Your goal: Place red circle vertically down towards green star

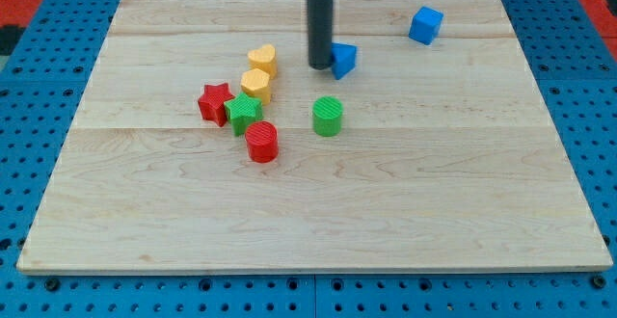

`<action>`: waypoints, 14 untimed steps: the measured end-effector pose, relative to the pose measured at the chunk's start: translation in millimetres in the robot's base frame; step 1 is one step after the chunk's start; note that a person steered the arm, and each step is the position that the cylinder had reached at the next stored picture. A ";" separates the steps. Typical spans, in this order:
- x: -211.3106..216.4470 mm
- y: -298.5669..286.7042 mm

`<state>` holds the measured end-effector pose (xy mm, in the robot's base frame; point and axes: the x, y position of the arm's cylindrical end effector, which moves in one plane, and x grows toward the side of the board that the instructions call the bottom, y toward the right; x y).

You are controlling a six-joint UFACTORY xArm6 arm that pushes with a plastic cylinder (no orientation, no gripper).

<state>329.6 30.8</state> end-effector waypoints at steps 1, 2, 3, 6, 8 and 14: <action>-6.6 34.1; 7.5 18.2; 27.4 11.1; 43.1 -62.9; 48.5 -119.2; 190.1 -97.8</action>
<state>519.7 -67.0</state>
